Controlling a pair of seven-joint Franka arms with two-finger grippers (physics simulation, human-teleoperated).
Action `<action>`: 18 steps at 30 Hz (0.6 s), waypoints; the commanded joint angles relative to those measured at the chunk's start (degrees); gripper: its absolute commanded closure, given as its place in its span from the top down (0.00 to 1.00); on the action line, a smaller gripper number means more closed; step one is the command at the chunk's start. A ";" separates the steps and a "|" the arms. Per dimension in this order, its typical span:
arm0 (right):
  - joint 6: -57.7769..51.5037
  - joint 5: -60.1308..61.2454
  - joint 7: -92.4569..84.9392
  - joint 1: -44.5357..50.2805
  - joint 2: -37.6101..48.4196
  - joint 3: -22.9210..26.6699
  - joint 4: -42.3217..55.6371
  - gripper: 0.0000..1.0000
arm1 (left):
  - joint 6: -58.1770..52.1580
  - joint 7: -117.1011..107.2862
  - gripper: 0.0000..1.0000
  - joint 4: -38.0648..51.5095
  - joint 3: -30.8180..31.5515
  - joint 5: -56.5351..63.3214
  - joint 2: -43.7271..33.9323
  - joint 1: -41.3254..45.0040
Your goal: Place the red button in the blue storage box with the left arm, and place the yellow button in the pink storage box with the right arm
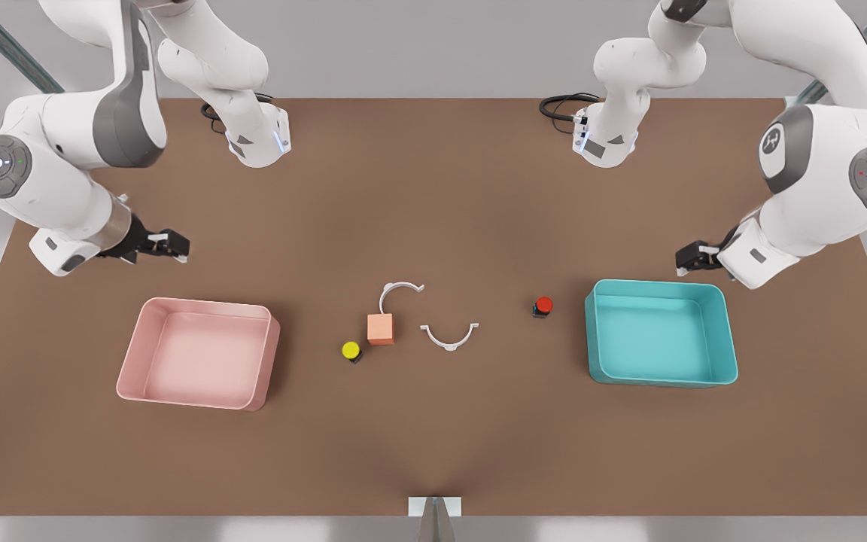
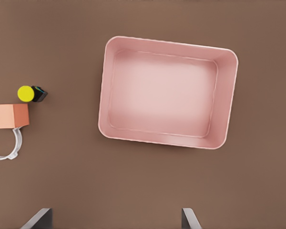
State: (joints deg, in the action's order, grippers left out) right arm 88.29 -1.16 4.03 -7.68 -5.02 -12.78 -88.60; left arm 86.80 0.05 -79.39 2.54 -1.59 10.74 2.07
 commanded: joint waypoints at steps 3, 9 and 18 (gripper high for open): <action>2.32 0.02 5.11 0.21 -2.54 -0.67 -1.57 1.00 | 1.79 1.10 1.00 0.03 0.45 0.27 1.91 5.83; 20.07 -0.51 23.03 1.17 -12.03 -5.50 -11.77 1.00 | 12.77 -9.80 1.00 -7.08 0.37 -1.49 6.49 18.32; 43.10 -3.06 65.23 14.97 -24.34 -5.59 -11.24 1.00 | 45.56 -9.63 1.00 -34.16 -0.07 -1.58 6.75 17.88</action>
State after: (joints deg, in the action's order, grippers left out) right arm 118.90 -4.15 27.42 6.70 -28.87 -18.33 -99.93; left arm 119.17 -4.76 -113.23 2.53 -3.17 17.00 19.93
